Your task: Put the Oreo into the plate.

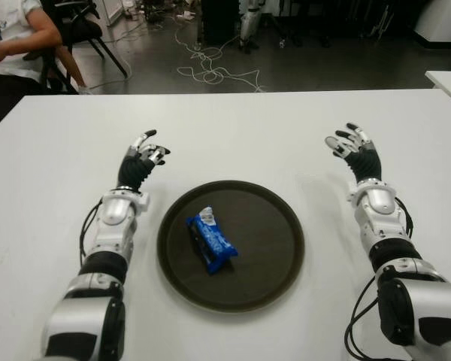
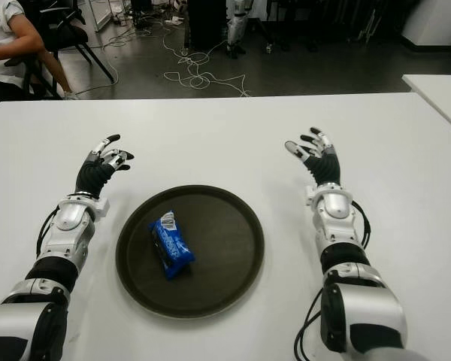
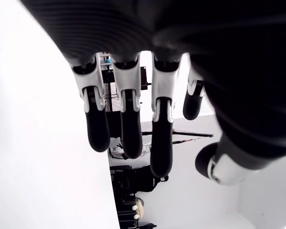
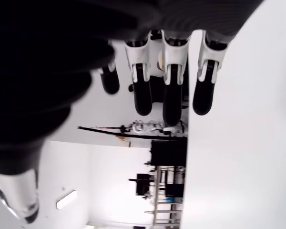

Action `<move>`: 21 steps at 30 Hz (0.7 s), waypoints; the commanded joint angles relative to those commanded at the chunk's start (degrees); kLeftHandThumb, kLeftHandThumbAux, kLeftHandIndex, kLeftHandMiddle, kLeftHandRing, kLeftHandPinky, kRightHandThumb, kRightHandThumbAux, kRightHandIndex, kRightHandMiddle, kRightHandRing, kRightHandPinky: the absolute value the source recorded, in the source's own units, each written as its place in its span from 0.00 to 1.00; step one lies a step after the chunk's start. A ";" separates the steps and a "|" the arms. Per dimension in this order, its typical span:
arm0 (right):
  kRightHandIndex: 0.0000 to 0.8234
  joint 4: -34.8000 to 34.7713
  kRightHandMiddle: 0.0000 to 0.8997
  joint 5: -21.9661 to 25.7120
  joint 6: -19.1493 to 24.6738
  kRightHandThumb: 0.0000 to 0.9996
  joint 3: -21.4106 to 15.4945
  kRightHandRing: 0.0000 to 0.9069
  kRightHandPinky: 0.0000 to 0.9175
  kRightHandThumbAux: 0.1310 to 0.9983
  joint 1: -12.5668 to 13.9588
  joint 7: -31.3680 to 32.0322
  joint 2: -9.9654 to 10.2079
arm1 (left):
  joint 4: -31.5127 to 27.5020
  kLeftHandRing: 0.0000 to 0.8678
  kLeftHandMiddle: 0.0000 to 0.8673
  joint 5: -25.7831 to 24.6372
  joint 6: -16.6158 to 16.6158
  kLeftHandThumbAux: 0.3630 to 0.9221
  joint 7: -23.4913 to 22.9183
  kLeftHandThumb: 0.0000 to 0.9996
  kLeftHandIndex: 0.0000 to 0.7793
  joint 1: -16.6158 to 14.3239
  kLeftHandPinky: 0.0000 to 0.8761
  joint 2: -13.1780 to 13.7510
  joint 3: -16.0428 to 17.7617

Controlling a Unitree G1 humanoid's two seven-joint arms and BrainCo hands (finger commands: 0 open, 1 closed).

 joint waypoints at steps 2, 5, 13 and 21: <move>0.20 0.65 0.27 -0.40 -0.05 0.01 0.31 0.29 0.31 0.60 -0.15 -0.42 -0.12 | 0.00 0.33 0.53 -0.05 0.09 0.47 -0.14 0.94 0.21 0.02 0.38 0.06 0.01; 0.21 1.08 0.28 -0.73 -0.23 0.01 0.58 0.30 0.31 0.59 -0.20 -0.87 -0.11 | 0.02 0.33 0.53 -0.10 0.15 0.47 -0.30 0.94 0.20 0.05 0.38 0.13 0.03; 0.21 1.66 0.29 -1.26 -0.50 0.02 0.92 0.31 0.34 0.58 -0.21 -1.28 -0.11 | 0.22 0.34 0.53 -0.26 0.22 0.47 -0.68 0.94 0.20 -0.02 0.40 0.20 0.13; 0.20 2.02 0.27 -1.64 -0.20 0.01 1.45 0.29 0.32 0.58 -0.28 -1.20 -0.33 | 0.58 0.33 0.53 0.07 -0.41 0.47 -0.48 0.94 0.20 -0.06 0.38 0.28 -0.04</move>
